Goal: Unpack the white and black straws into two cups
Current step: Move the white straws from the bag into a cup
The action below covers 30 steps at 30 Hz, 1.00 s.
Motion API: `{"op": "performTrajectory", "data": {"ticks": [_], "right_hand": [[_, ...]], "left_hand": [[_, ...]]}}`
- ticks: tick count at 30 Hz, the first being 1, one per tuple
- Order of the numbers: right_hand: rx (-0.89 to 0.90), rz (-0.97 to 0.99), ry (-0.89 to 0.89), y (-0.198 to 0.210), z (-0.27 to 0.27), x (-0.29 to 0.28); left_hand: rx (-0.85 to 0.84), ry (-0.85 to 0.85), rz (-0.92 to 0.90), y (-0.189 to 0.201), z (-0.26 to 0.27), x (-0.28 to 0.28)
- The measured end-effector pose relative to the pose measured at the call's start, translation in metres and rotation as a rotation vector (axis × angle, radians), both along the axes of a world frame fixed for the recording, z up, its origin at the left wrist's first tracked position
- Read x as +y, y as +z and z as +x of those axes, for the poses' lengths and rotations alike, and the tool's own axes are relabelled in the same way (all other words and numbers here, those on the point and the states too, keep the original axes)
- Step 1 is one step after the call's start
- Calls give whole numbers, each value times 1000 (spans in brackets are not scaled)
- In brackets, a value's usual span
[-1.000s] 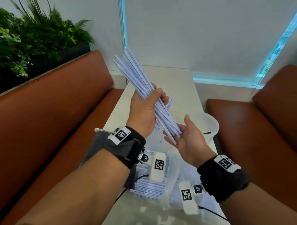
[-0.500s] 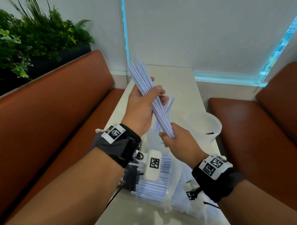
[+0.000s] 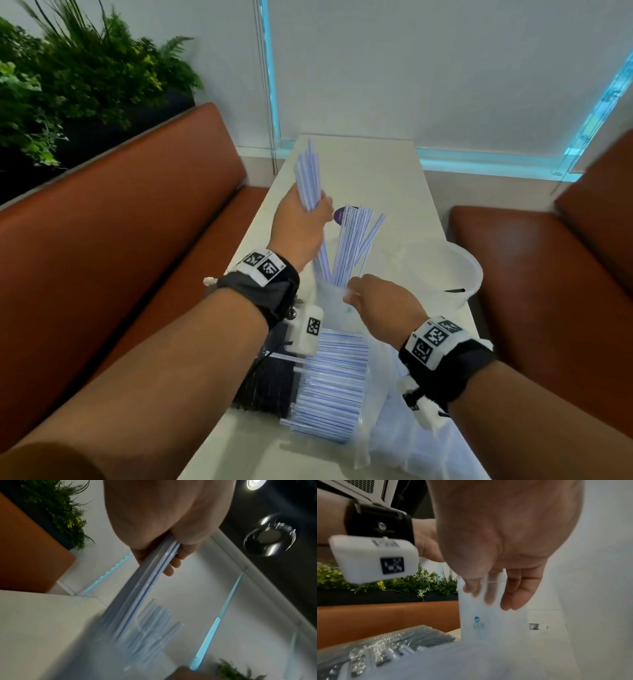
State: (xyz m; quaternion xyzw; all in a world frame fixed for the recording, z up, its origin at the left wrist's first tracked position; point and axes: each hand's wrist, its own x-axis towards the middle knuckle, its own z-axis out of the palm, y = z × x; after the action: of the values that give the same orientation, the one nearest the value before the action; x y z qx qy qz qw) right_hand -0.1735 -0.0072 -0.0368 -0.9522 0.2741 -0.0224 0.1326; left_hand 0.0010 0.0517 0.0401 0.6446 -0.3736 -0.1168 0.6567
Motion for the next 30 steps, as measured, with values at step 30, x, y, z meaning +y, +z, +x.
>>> {"op": "performTrajectory", "data": {"ticks": [30], "right_hand": [[266, 4, -381, -15, -43, 37]], "left_hand": [[-848, -485, 728, -56, -35, 87]]}}
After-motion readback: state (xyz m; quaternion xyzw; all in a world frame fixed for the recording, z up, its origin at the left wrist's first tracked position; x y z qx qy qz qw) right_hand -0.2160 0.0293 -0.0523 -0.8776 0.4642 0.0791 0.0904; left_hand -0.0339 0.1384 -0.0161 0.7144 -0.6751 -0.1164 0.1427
